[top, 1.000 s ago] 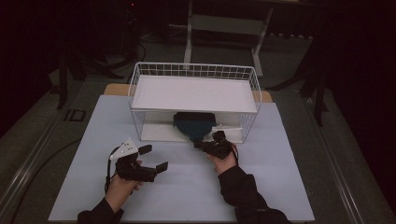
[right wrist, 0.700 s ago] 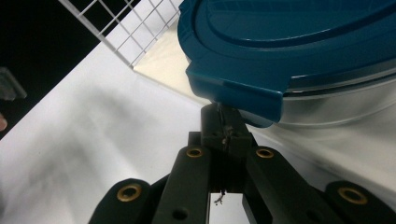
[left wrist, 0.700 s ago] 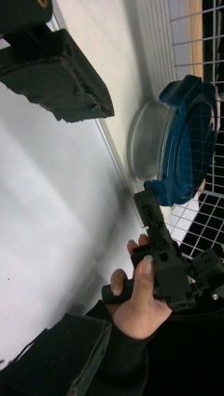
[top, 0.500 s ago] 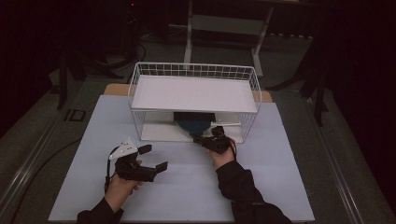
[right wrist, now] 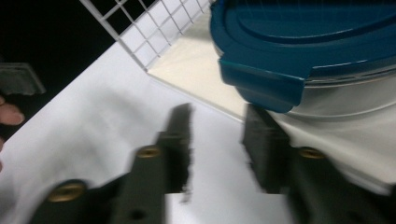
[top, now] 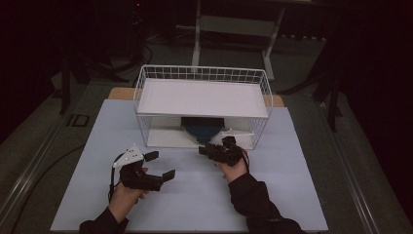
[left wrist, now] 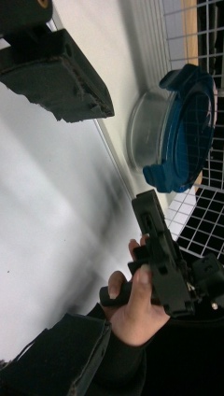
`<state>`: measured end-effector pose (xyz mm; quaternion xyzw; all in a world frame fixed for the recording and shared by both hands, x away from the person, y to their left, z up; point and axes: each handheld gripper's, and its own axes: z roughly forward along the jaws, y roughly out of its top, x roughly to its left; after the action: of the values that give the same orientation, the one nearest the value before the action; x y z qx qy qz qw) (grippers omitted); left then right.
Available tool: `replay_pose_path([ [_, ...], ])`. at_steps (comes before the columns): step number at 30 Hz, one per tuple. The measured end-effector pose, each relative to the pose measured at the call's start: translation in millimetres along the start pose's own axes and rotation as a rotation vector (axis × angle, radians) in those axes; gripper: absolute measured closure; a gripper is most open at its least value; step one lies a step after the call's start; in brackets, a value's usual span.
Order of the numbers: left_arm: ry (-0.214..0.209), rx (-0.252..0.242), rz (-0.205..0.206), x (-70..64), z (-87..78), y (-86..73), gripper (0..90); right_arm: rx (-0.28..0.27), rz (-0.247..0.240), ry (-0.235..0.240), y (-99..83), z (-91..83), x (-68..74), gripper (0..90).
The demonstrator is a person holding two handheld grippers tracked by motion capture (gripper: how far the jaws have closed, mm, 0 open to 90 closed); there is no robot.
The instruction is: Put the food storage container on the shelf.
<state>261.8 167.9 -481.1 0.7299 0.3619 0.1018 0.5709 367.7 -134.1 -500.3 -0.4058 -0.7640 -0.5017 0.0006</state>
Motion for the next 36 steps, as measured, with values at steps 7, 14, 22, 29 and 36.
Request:
replay_pose_path([
  [7,-0.02,0.008,0.017,-7.5,-0.3,1.7,1.4,-0.034,-0.083,0.011,-15.9,-27.3,12.7,25.9],
  [14,-0.03,0.009,0.033,-12.9,-5.4,1.6,1.4,-0.048,-0.106,0.005,-28.8,-51.8,16.1,23.3],
  [22,-0.038,0.007,0.033,-12.0,-15.4,-3.6,1.4,-0.073,-0.123,-0.008,-41.7,-76.3,20.8,22.2],
  [29,-0.051,0.02,0.047,-15.0,-19.5,-9.8,1.4,-0.066,-0.19,-0.038,-54.1,-87.9,24.9,22.0],
  [36,-0.05,0.015,0.048,-15.8,-24.1,-13.7,1.4,-0.072,-0.216,-0.061,-62.0,-100.3,24.7,22.3],
])
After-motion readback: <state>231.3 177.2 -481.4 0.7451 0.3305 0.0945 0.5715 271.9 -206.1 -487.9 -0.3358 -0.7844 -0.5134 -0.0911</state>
